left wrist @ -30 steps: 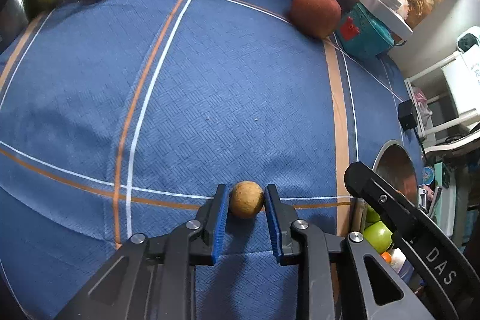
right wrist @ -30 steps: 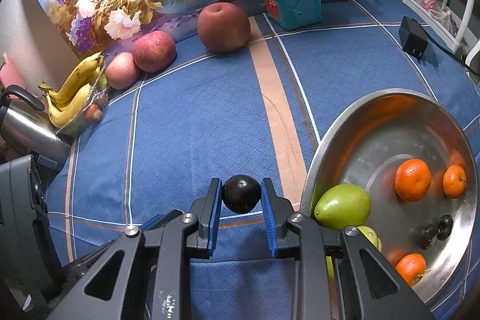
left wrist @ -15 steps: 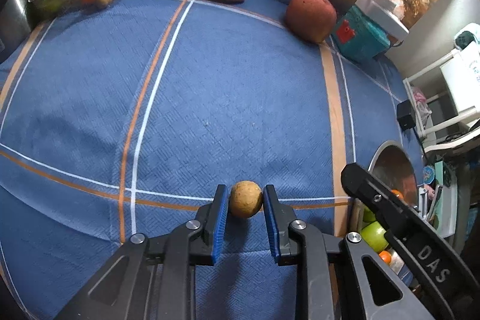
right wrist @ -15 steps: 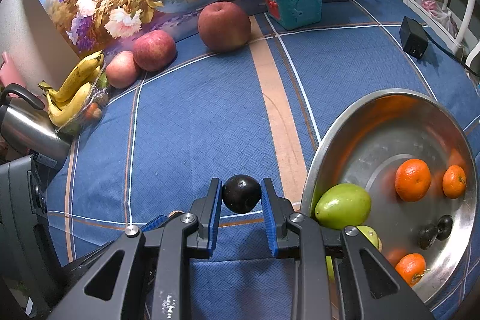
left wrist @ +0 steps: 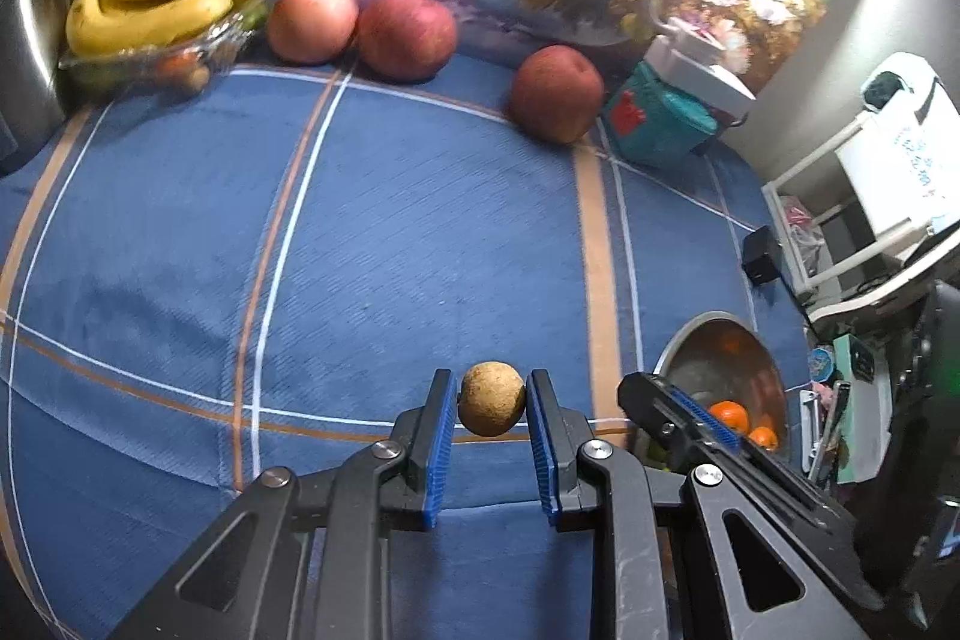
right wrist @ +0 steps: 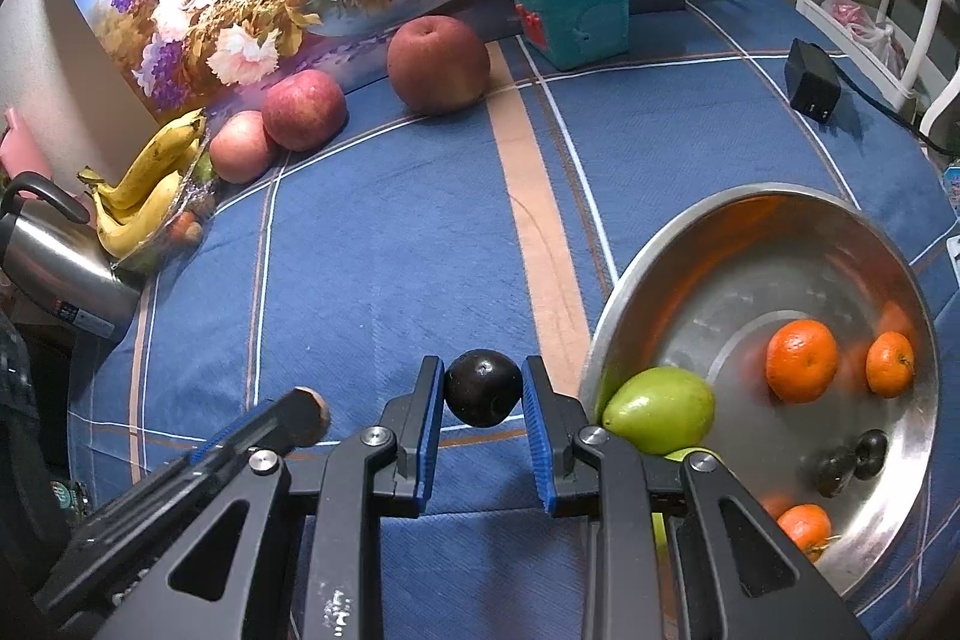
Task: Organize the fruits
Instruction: 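Lift and carry the plum in the right tool over the pan while the left tool carries the kiwi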
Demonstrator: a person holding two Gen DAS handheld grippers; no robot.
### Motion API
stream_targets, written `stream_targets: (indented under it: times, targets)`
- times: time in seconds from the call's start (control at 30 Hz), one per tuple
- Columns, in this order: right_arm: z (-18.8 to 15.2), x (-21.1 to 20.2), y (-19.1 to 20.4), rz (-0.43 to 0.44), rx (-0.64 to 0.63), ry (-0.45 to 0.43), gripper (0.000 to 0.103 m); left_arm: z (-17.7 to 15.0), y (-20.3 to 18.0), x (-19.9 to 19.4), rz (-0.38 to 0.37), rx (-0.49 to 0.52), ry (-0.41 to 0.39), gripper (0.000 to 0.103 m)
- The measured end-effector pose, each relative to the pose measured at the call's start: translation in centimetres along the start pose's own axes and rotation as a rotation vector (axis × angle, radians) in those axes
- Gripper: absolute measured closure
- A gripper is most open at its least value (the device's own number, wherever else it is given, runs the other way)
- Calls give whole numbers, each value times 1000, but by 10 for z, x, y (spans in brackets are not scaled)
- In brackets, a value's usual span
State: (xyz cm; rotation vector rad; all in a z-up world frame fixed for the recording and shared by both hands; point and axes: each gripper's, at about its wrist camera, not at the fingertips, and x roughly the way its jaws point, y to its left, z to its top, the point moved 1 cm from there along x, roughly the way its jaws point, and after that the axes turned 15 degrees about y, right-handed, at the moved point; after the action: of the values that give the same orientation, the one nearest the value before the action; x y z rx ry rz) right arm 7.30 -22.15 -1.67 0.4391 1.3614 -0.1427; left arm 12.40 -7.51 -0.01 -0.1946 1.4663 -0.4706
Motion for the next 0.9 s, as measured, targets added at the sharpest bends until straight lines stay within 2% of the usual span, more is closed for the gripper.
stream_targets:
  times: [0.33,0.57,0.9]
  targets:
    - [1,-12,-28,-40,40,-9,76,-4,-32,3,-12,66,12,77]
    - [0,-21,-70,-82,130,-8,76,-16,-69,15,-28,154,47,77]
    - [-5,-39,-115,-79,230,-40,75,-31,-111,33,-33,271,64,77]
